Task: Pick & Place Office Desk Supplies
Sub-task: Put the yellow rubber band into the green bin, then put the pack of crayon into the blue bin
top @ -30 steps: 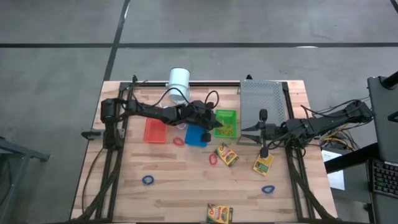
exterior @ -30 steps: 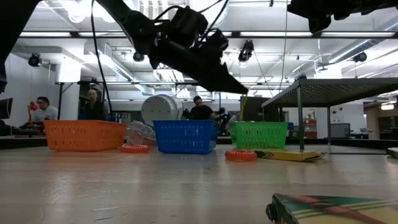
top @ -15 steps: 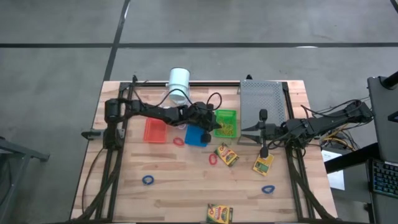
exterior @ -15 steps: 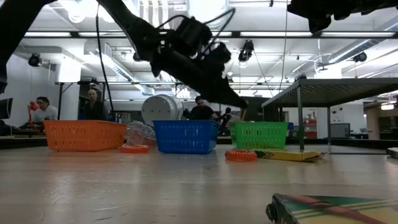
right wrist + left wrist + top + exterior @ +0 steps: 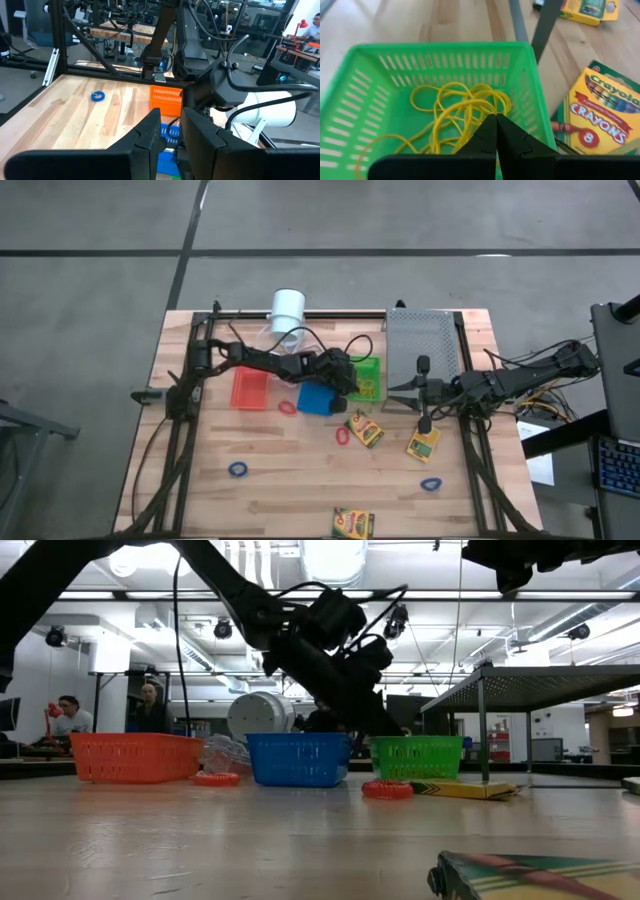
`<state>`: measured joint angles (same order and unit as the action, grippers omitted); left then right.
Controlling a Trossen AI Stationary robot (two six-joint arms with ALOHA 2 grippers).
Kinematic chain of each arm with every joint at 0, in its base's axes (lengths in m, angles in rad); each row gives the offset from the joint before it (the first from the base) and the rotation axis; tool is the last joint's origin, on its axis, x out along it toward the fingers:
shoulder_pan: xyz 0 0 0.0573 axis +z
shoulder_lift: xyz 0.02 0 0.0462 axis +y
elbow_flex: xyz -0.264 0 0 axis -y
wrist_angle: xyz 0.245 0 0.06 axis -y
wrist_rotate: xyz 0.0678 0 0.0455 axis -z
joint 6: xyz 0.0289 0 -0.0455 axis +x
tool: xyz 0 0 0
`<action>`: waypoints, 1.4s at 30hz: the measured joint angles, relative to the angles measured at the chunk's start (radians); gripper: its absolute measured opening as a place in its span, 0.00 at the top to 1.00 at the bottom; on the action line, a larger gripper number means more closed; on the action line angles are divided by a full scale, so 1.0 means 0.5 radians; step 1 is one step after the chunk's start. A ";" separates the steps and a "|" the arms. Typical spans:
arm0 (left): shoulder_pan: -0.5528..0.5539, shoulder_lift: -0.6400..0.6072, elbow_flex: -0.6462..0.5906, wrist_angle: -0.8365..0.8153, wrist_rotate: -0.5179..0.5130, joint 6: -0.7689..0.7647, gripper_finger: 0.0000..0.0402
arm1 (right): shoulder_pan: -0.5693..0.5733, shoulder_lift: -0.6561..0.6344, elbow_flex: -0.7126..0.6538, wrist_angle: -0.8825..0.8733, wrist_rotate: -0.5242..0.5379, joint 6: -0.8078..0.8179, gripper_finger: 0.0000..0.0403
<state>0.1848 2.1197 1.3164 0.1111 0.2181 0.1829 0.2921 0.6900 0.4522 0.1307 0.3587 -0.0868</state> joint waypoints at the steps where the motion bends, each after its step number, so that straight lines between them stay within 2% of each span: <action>1: 0.000 -0.002 0.003 0.004 -0.009 0.000 0.99 | 0.000 0.000 0.000 0.000 0.000 0.000 0.81; 5: 0.000 -0.012 0.003 0.002 -0.017 0.000 0.98 | 0.000 0.001 0.000 0.000 0.000 0.000 0.81; 8: 0.000 -0.014 0.003 0.006 -0.016 0.005 0.93 | 0.000 0.001 0.000 0.000 -0.001 0.000 0.81; 29: -0.002 -0.015 0.003 -0.008 0.023 -0.002 0.45 | 0.000 0.000 0.000 0.001 0.000 0.000 0.81; 34: -0.002 -0.017 0.003 -0.015 0.023 -0.002 0.40 | 0.000 0.001 0.000 0.001 0.000 0.000 0.81; 42: -0.002 -0.018 0.002 -0.012 0.023 0.000 0.39 | 0.000 0.001 0.000 0.001 0.000 0.000 0.81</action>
<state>0.1837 2.1109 1.3176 0.1051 0.2295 0.1829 0.2920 0.6903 0.4522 0.1310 0.3588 -0.0868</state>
